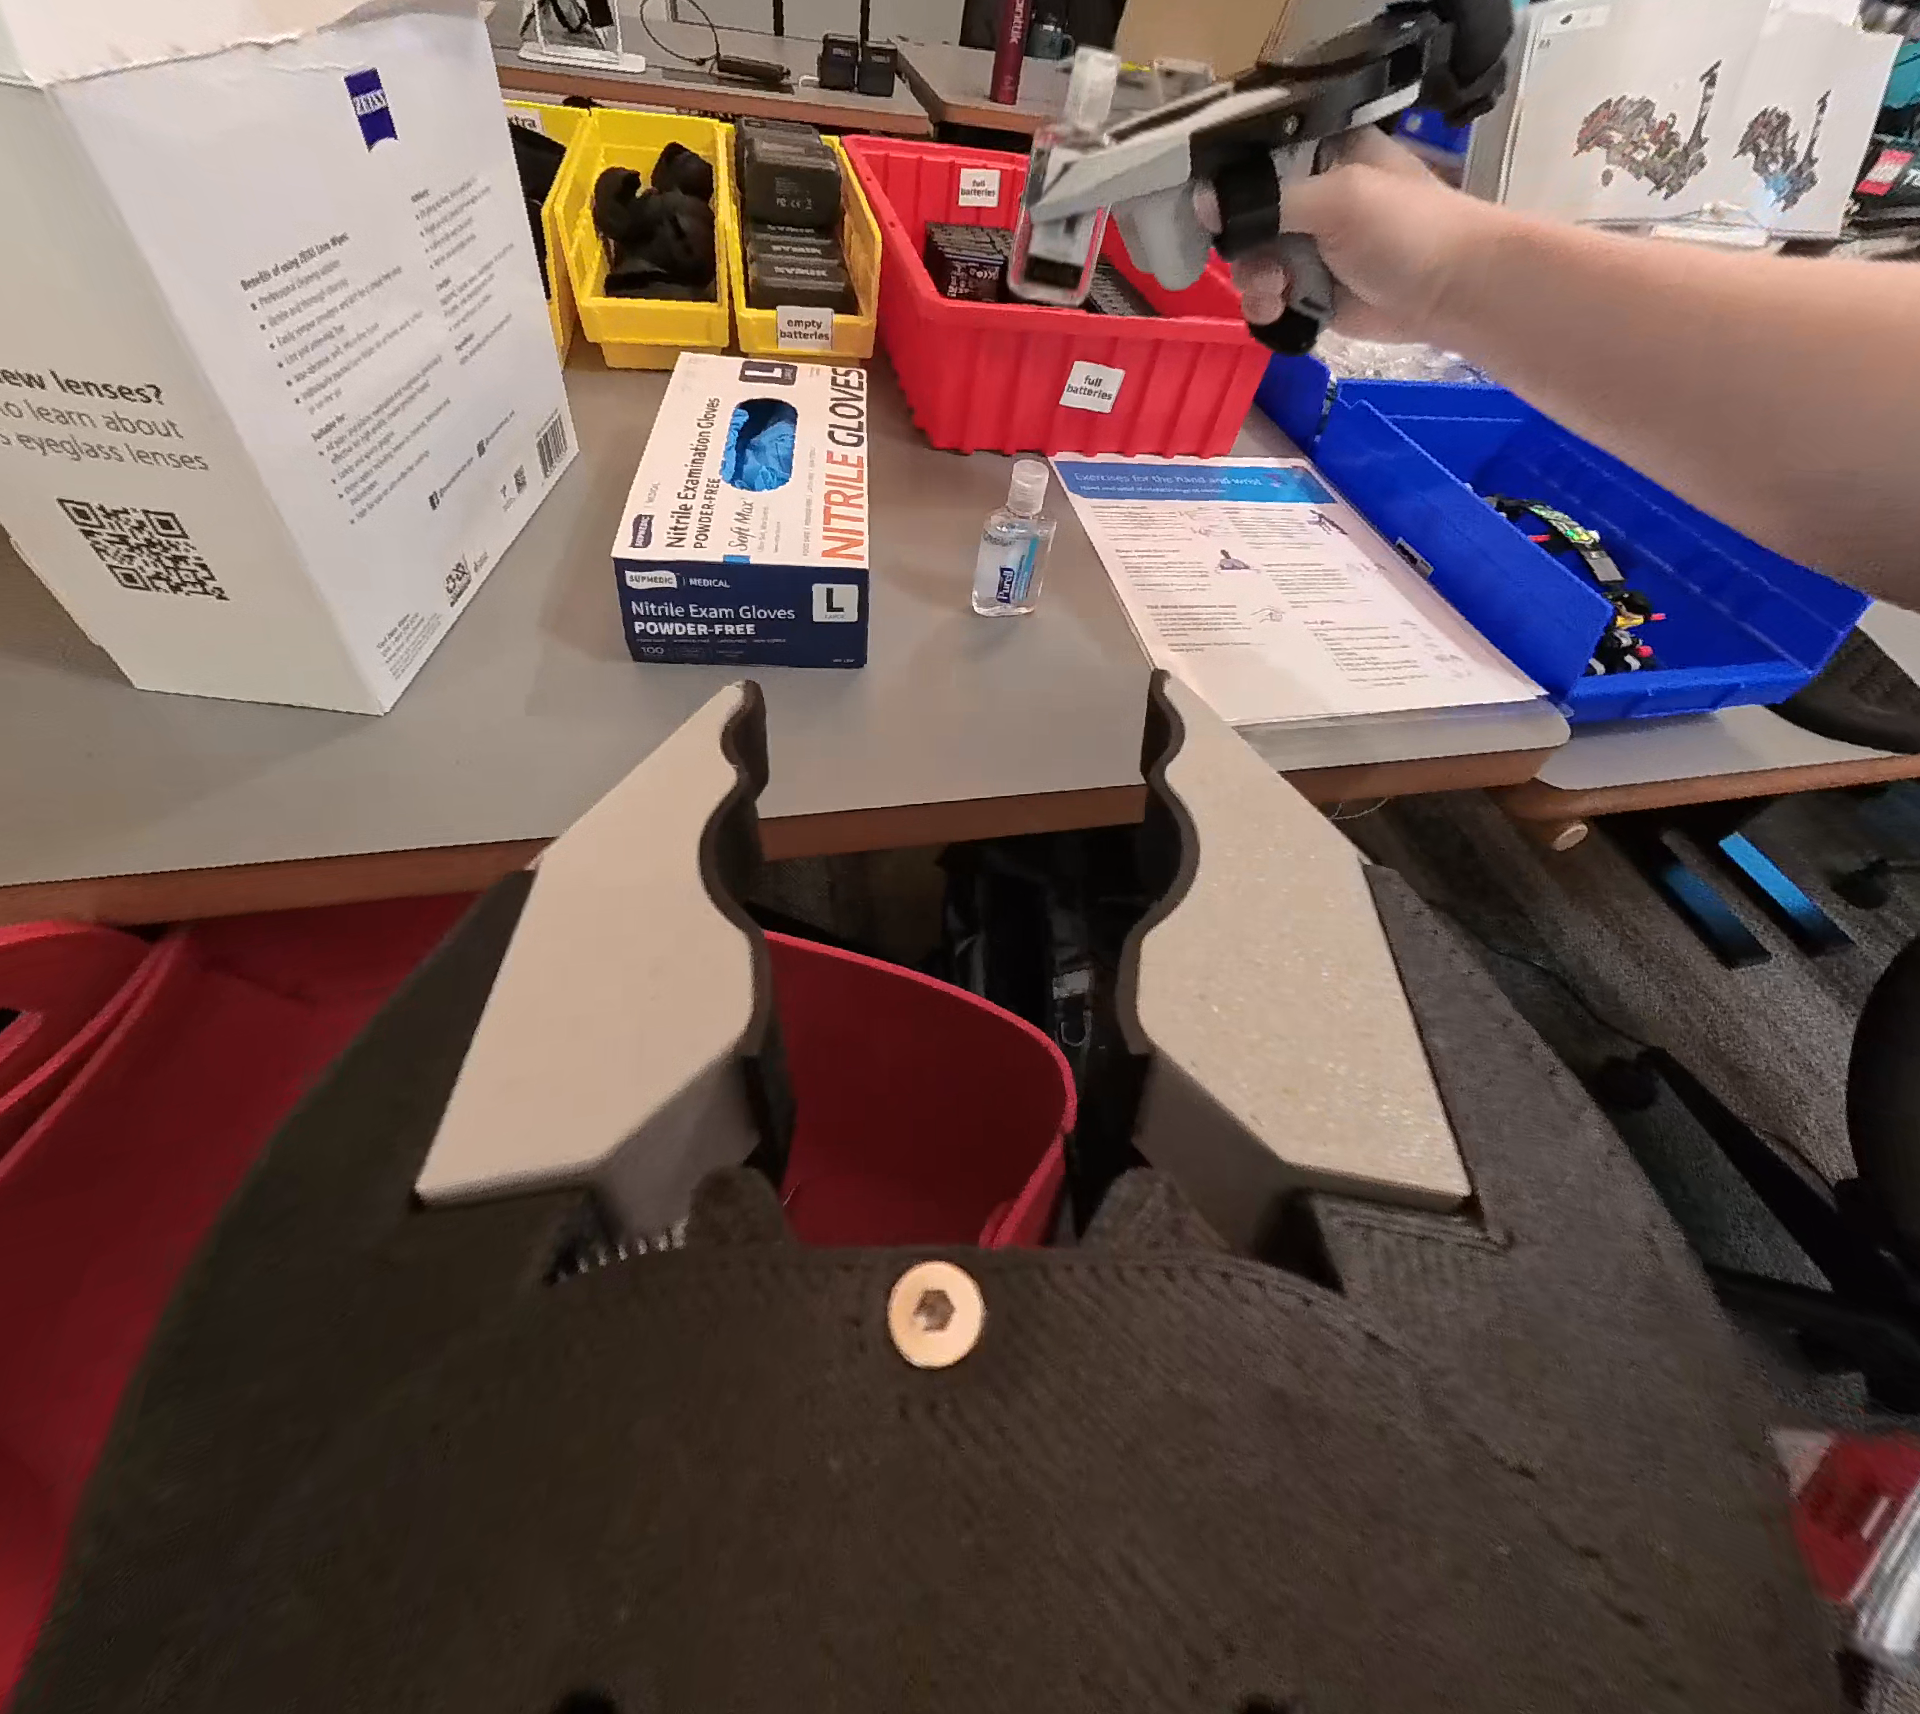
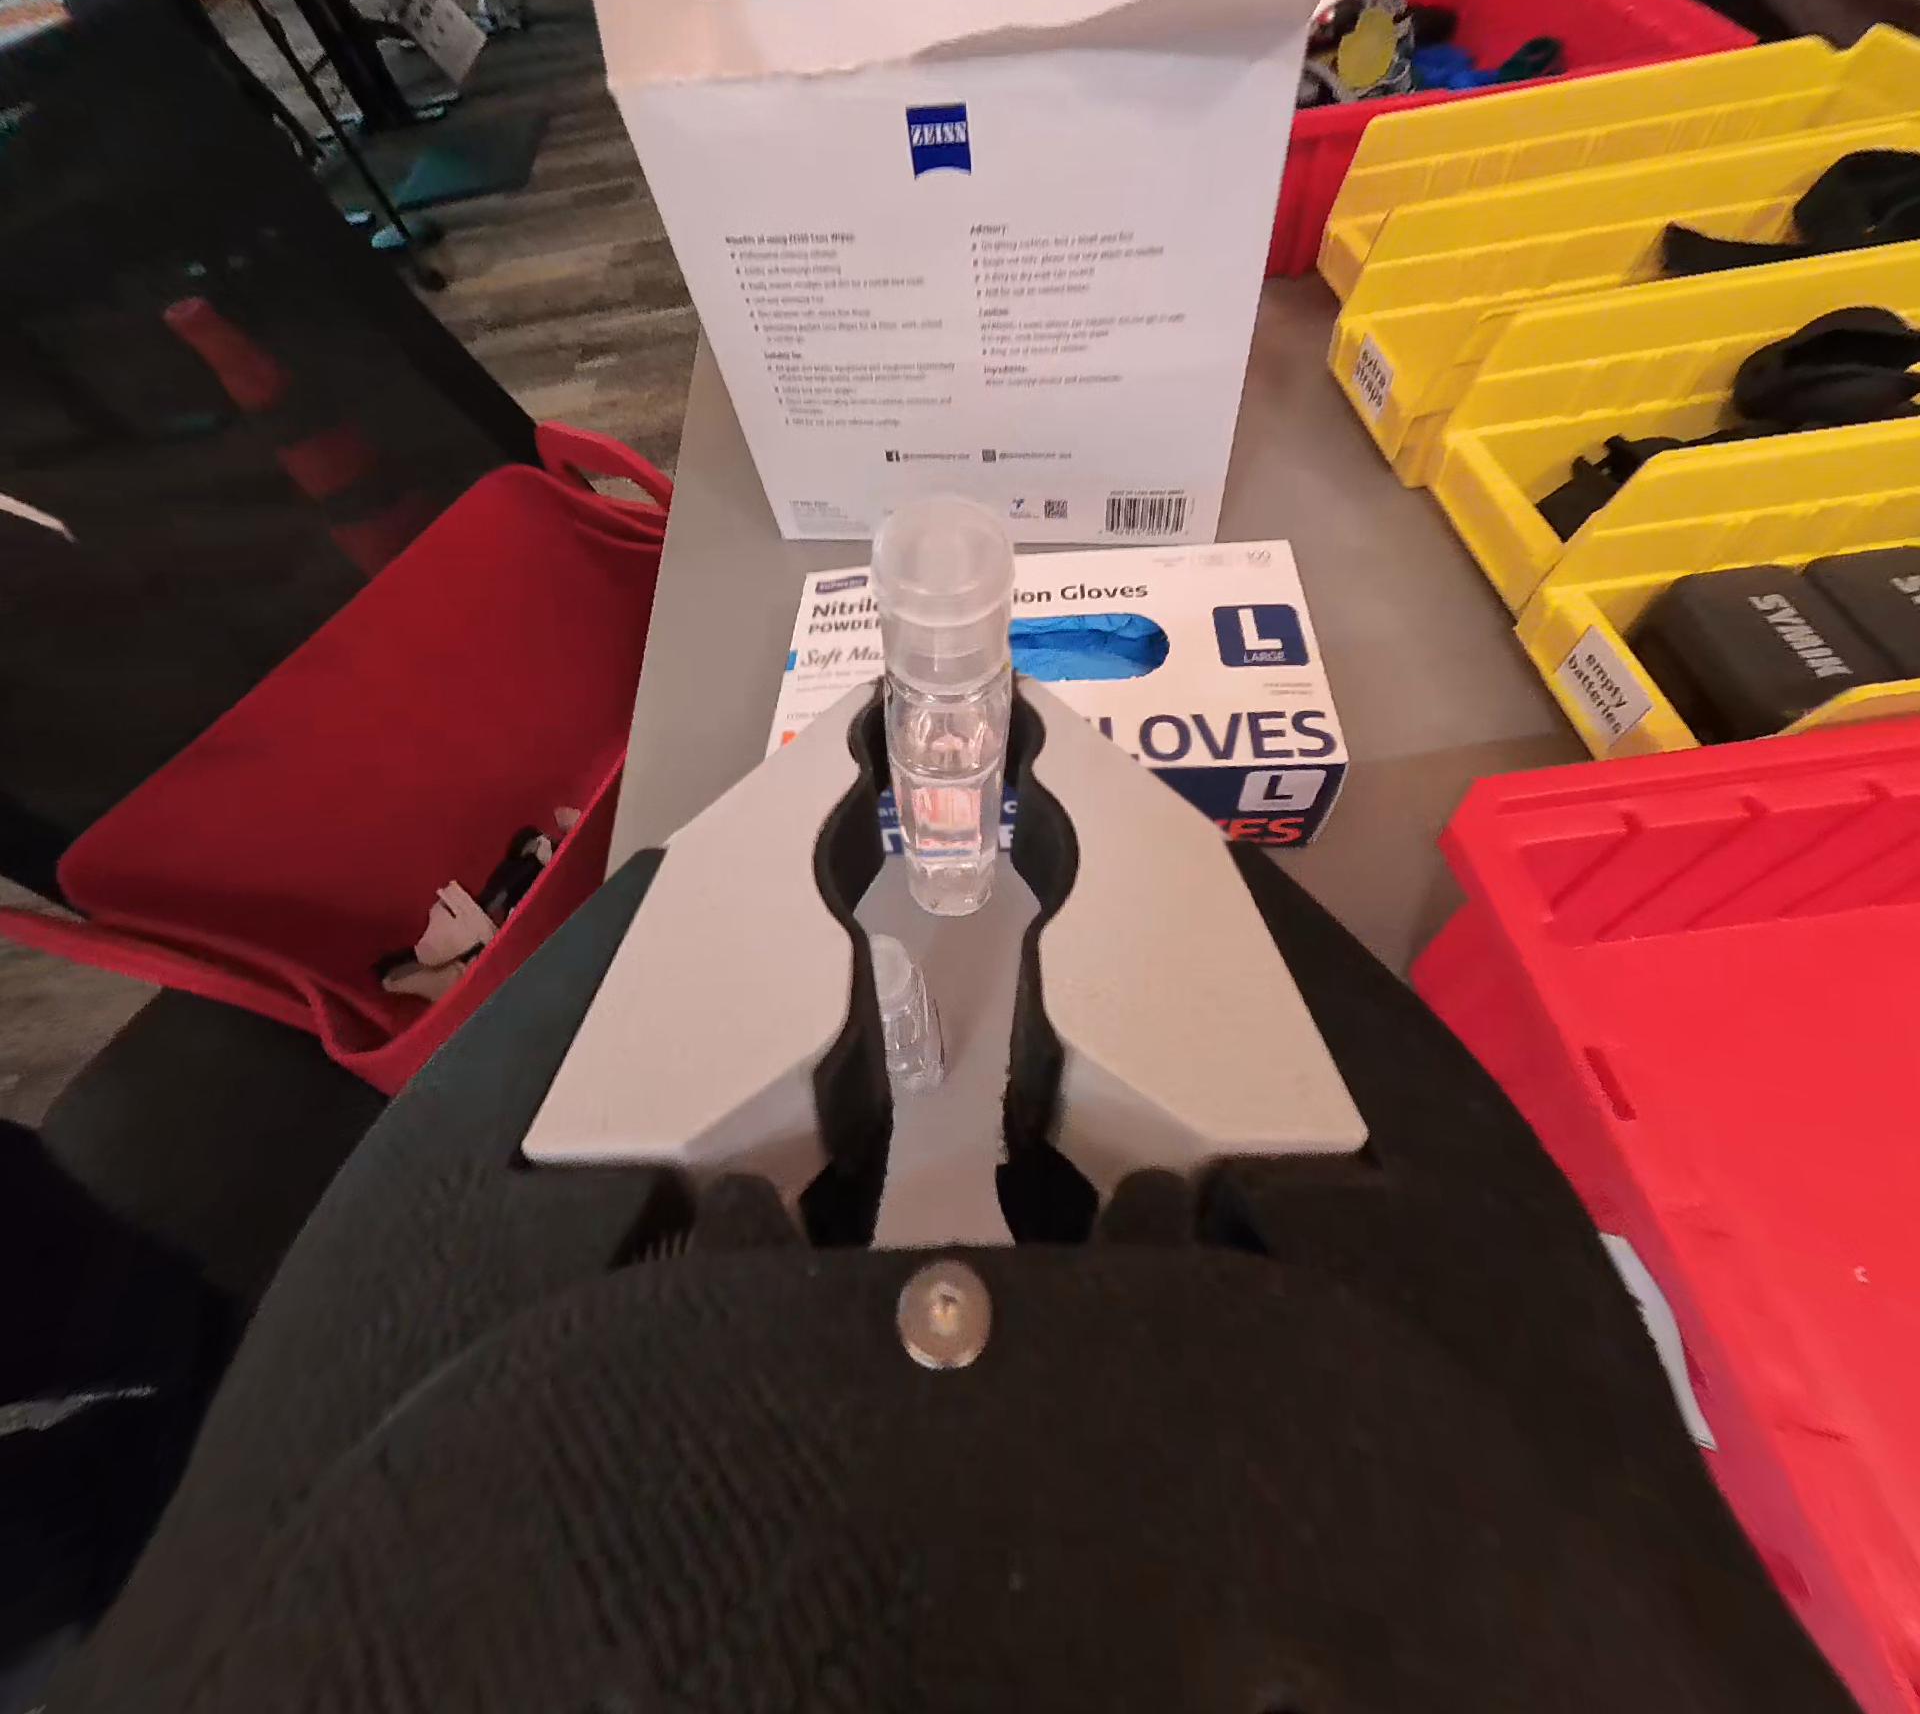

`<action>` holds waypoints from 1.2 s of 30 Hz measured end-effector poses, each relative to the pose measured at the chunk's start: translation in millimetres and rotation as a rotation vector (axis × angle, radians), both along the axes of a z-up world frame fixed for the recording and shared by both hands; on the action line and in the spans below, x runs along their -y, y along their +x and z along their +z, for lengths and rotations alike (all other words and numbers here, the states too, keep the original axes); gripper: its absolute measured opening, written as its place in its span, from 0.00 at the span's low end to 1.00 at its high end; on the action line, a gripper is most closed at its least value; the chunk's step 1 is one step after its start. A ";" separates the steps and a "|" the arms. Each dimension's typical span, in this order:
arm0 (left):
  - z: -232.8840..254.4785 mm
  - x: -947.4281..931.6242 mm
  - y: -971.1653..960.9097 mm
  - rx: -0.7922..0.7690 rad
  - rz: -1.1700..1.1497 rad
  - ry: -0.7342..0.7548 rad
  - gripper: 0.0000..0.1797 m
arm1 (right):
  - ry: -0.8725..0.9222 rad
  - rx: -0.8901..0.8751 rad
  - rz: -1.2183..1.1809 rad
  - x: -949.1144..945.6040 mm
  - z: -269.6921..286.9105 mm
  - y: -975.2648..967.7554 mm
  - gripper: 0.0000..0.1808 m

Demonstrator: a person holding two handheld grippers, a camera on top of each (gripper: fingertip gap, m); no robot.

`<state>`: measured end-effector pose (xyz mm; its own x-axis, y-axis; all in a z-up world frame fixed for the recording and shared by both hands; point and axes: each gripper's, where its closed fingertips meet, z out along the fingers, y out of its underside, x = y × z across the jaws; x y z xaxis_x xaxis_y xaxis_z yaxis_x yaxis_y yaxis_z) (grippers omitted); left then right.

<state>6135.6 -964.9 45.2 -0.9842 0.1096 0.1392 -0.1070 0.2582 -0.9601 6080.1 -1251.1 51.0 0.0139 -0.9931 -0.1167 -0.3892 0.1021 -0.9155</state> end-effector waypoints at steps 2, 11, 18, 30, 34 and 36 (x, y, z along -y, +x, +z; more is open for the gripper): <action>-0.7 0.5 -0.7 -0.008 0.000 -0.001 0.39 | -0.002 -0.012 0.015 -2.5 -8.5 1.1 0.10; -10.7 5.5 -8.8 -0.033 -0.018 0.022 0.39 | 0.038 -0.049 0.035 -10.7 -44.0 -3.3 0.10; -10.3 4.4 -4.8 -0.038 -0.018 0.026 0.39 | 0.017 -0.025 0.079 -27.0 -53.9 -4.1 0.10; -12.5 0.6 -13.2 -0.026 -0.033 0.030 0.39 | -0.061 -0.059 0.109 -34.7 -67.8 2.3 0.11; -12.1 -0.8 -13.7 -0.028 -0.037 0.031 0.39 | -0.055 -0.053 0.111 -34.2 -67.6 1.3 0.11; -12.2 -1.4 -13.9 -0.030 -0.039 0.032 0.39 | -0.050 -0.054 0.111 -33.5 -67.9 0.8 0.11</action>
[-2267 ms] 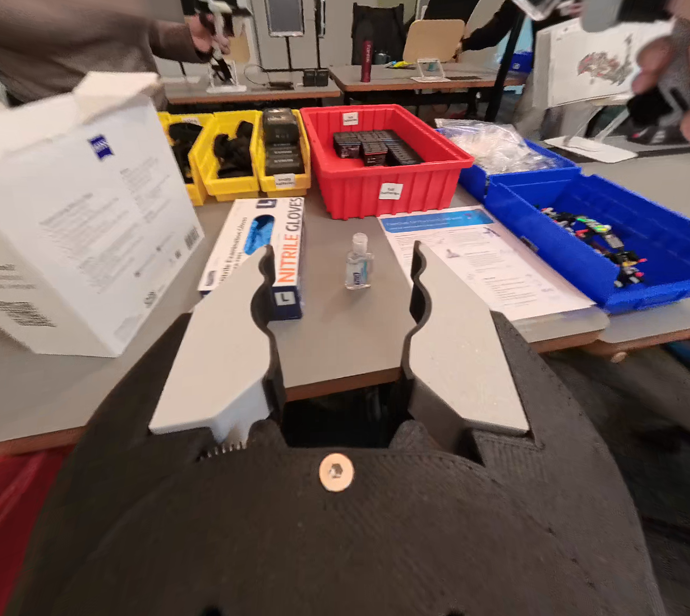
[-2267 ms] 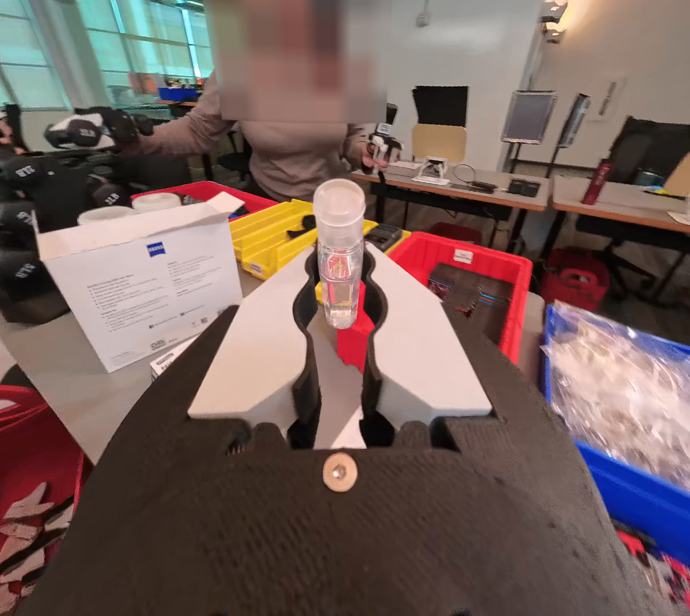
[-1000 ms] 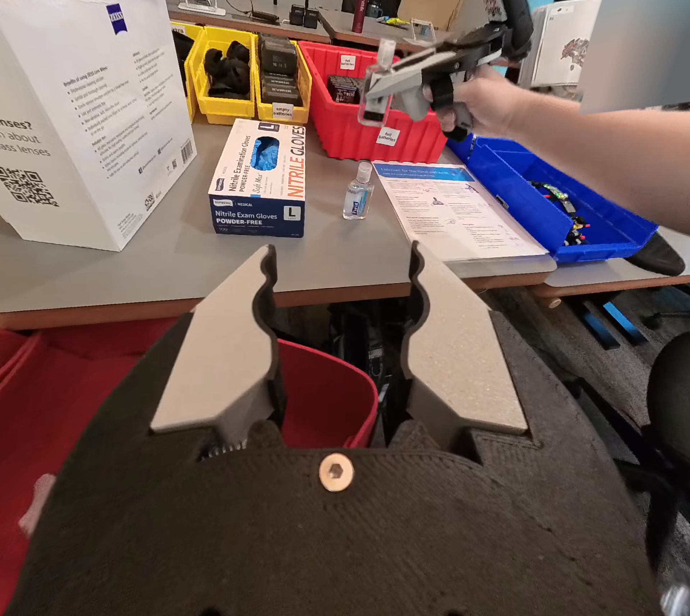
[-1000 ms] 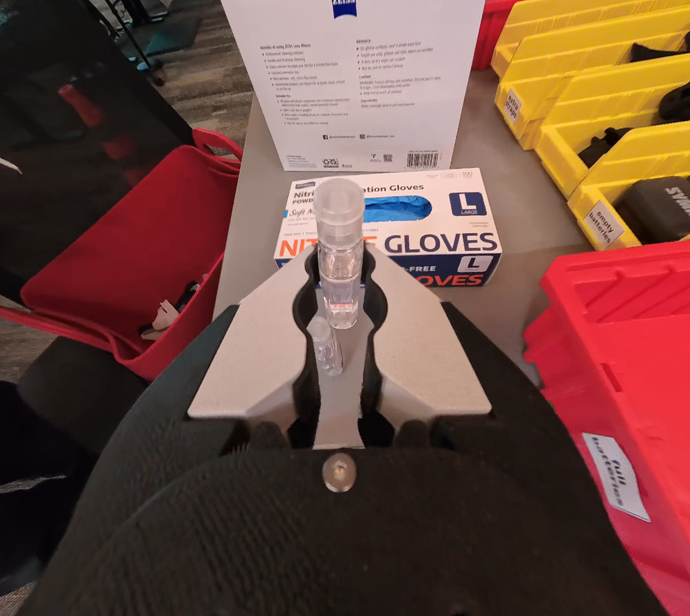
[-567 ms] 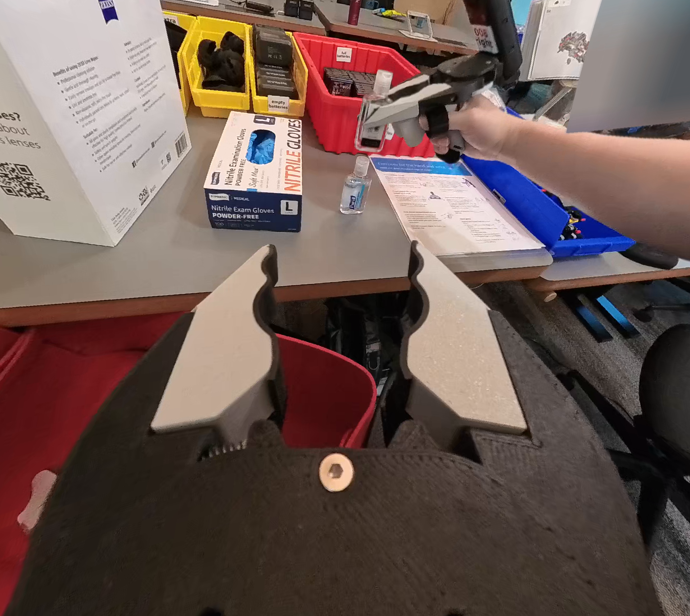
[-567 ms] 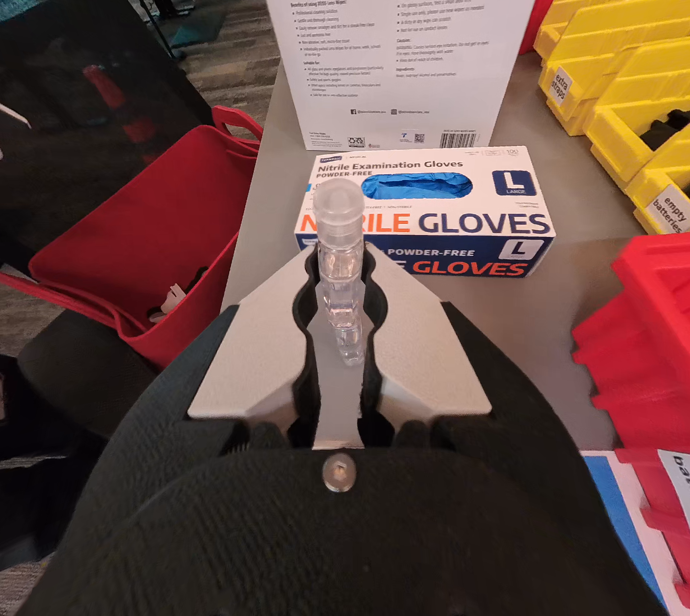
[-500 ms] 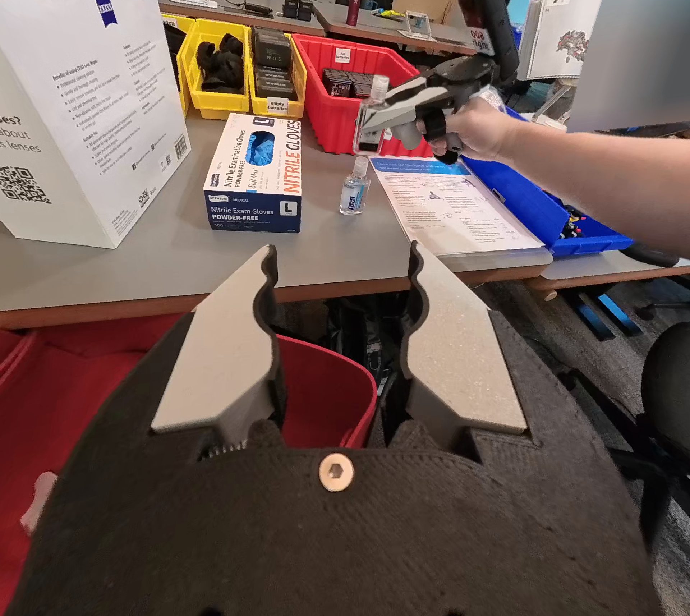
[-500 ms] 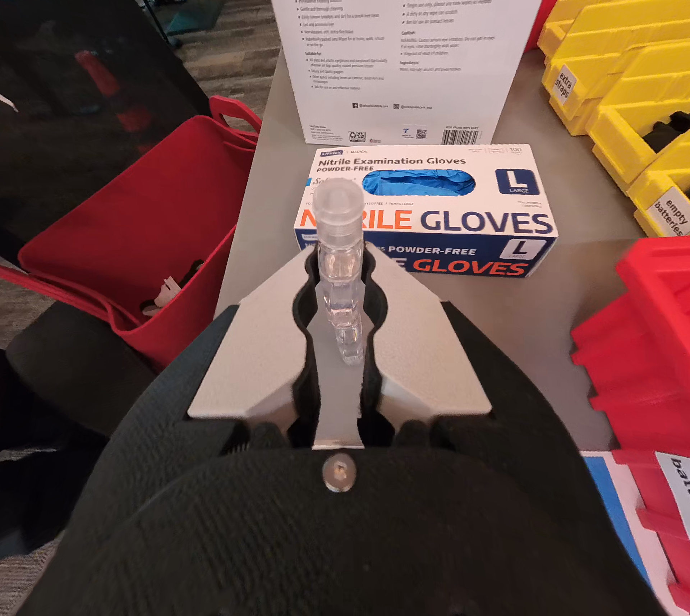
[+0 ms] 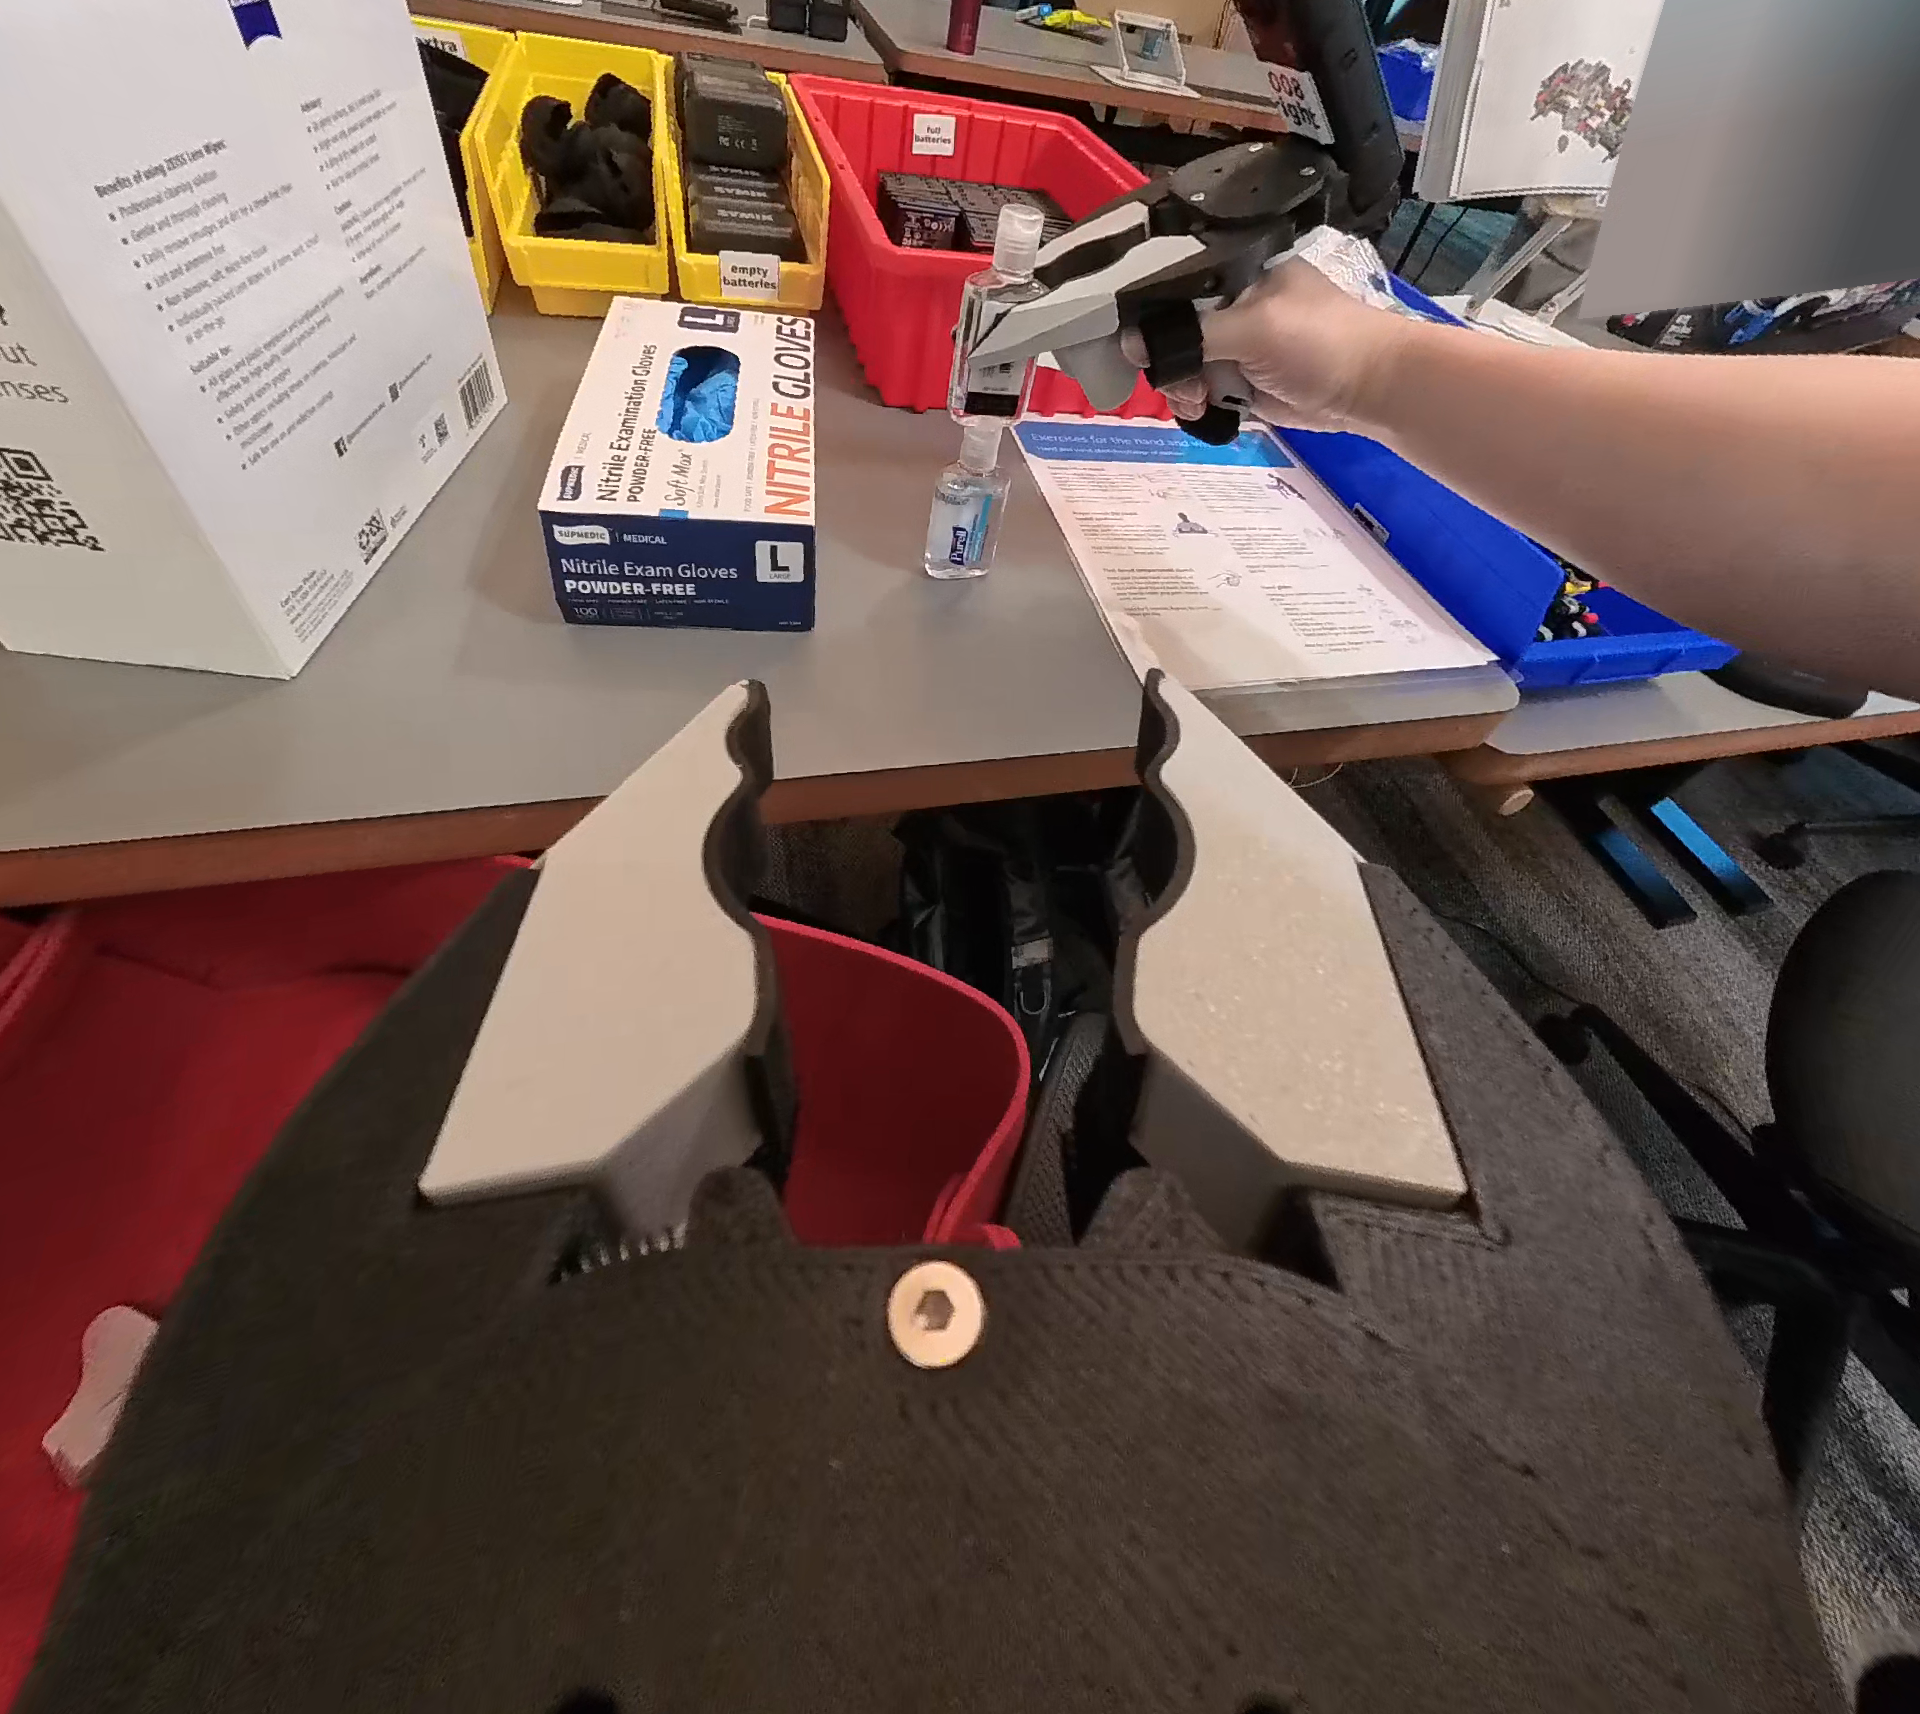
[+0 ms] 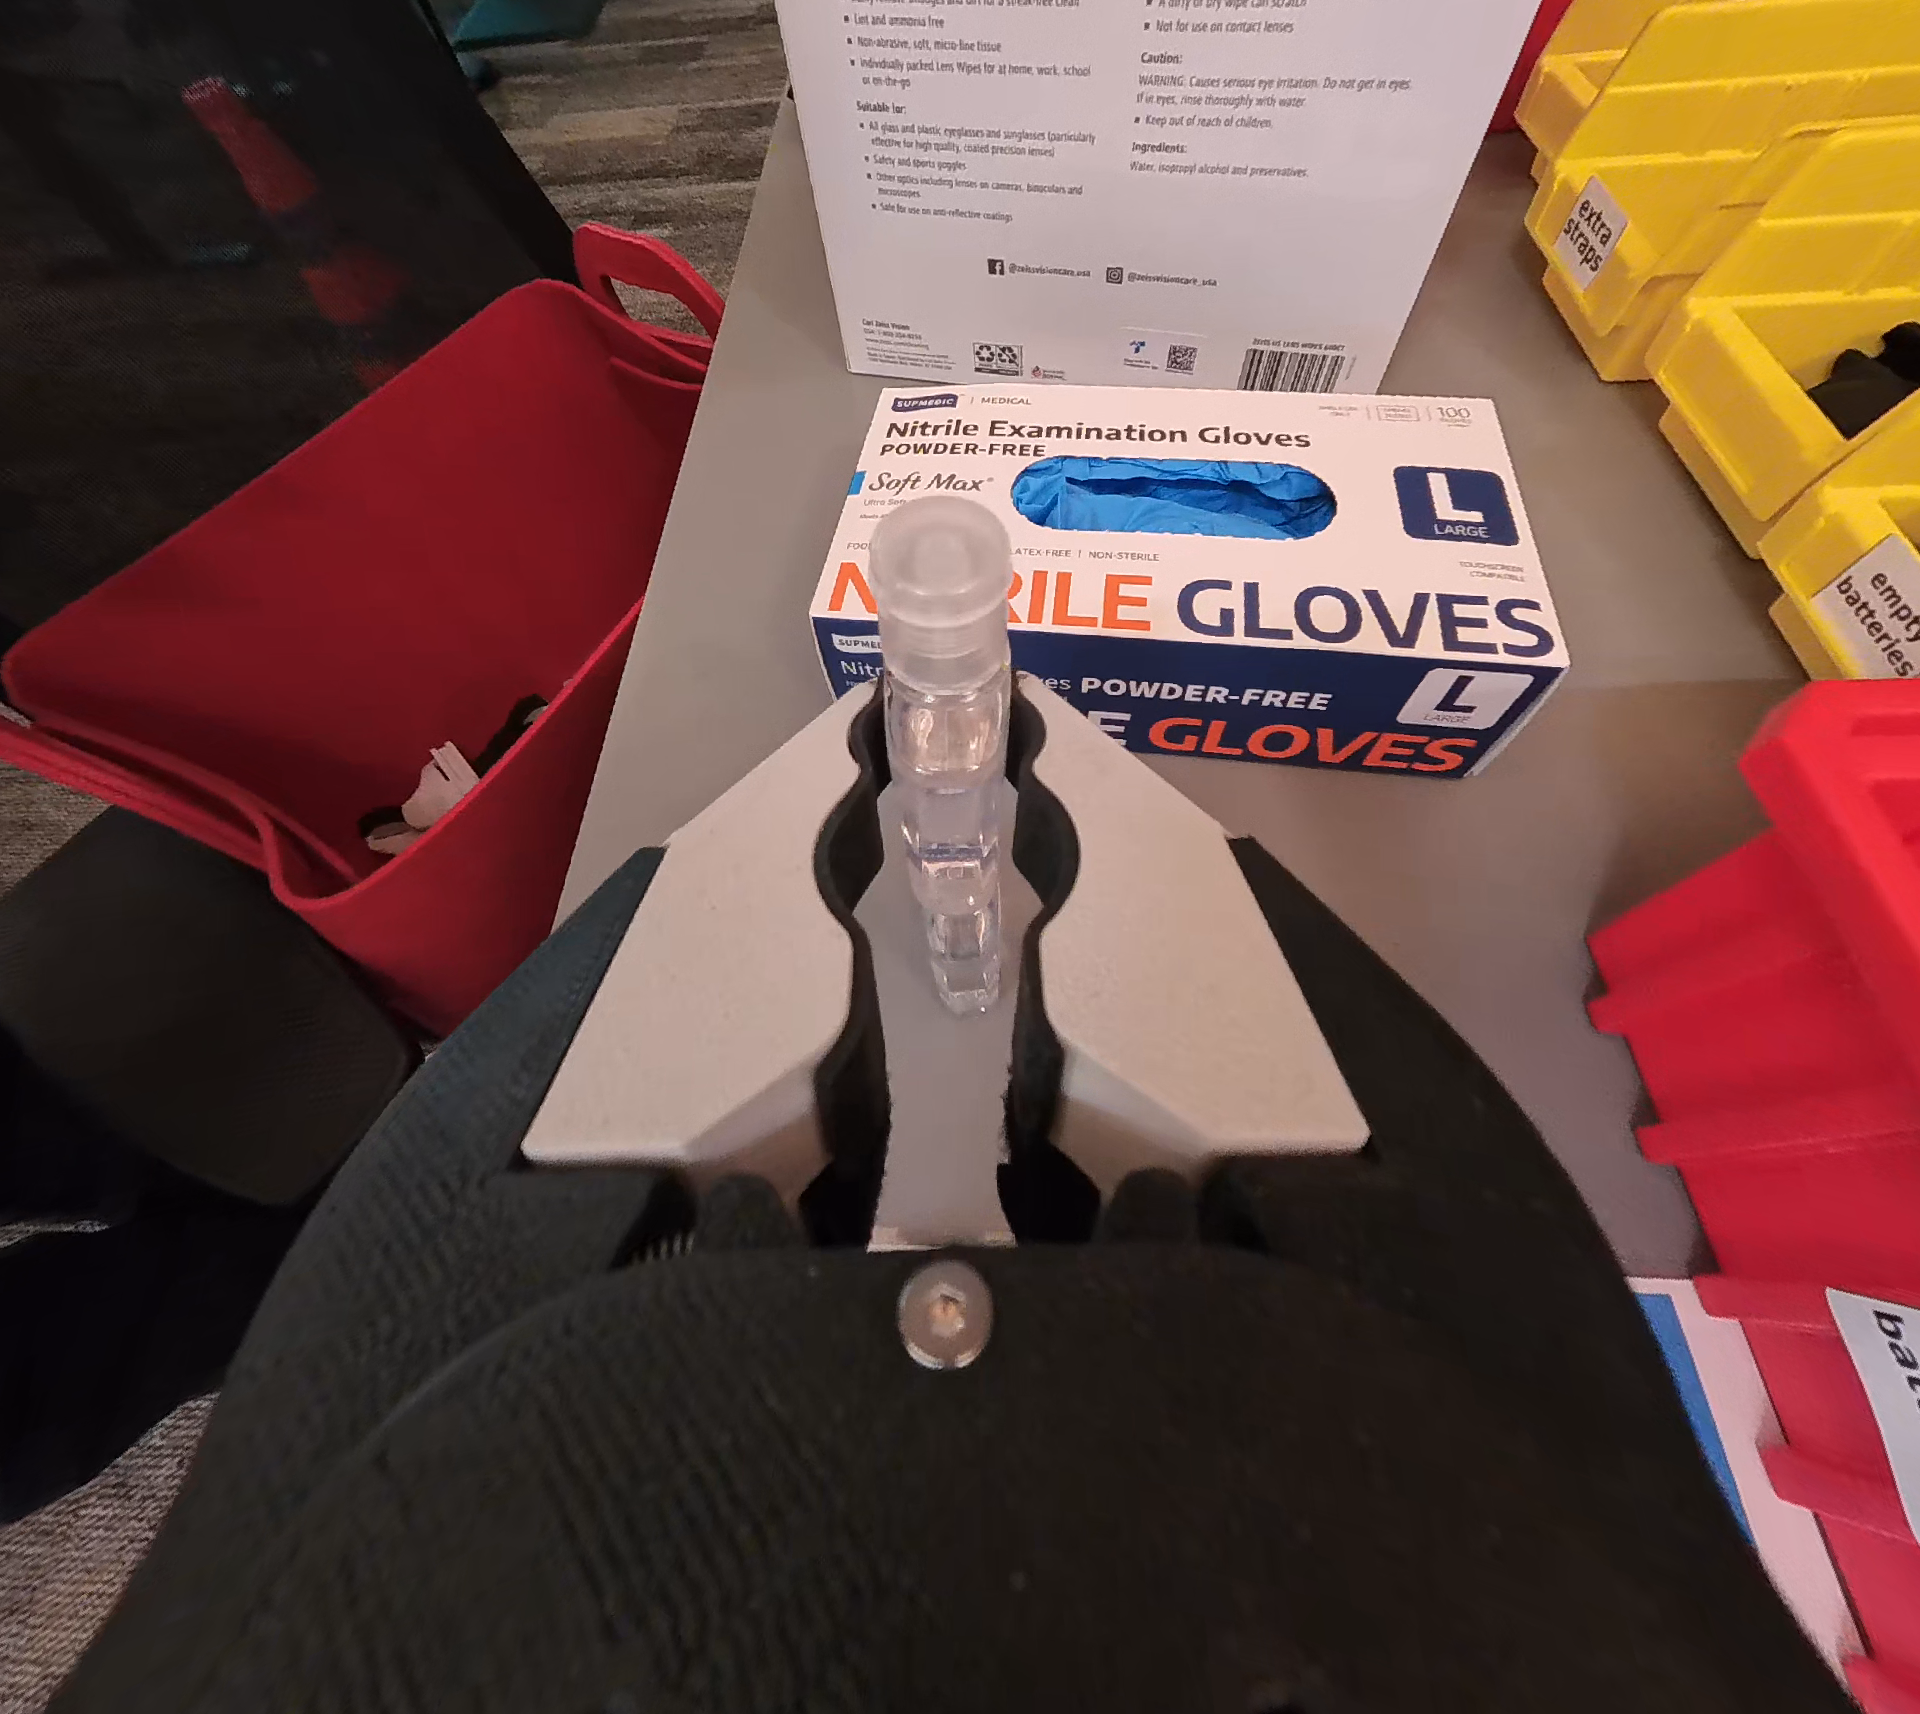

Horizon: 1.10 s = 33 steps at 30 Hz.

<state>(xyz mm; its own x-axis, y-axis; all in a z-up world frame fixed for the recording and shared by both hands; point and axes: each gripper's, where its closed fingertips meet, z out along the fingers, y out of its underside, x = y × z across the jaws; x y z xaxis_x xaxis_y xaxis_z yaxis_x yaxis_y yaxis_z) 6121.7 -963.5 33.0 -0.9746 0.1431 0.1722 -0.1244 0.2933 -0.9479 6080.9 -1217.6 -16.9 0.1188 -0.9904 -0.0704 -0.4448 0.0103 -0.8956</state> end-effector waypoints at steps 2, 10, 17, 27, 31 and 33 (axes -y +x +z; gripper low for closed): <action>0.4 -0.3 0.2 0.002 -0.001 -0.001 0.39 | -0.001 -0.004 0.004 0.0 0.0 -0.4 0.11; 0.2 -0.7 -1.9 -0.006 -0.011 0.001 0.39 | 0.006 -0.010 0.007 -2.0 -0.2 -0.4 0.11; -1.6 -1.4 -4.6 0.003 -0.019 0.008 0.38 | 0.015 -0.008 -0.004 -1.1 -0.3 -0.7 0.11; -1.0 -0.8 -4.7 -0.008 -0.024 0.007 0.38 | 0.010 -0.020 -0.004 -2.0 -1.1 1.1 0.11; -0.5 -1.3 -4.8 -0.008 -0.025 0.007 0.38 | 0.011 -0.019 -0.008 -1.0 -0.8 0.4 0.11; -0.9 -1.2 -4.8 -0.010 -0.026 0.007 0.38 | 0.015 -0.018 -0.007 -1.2 -0.9 0.1 0.11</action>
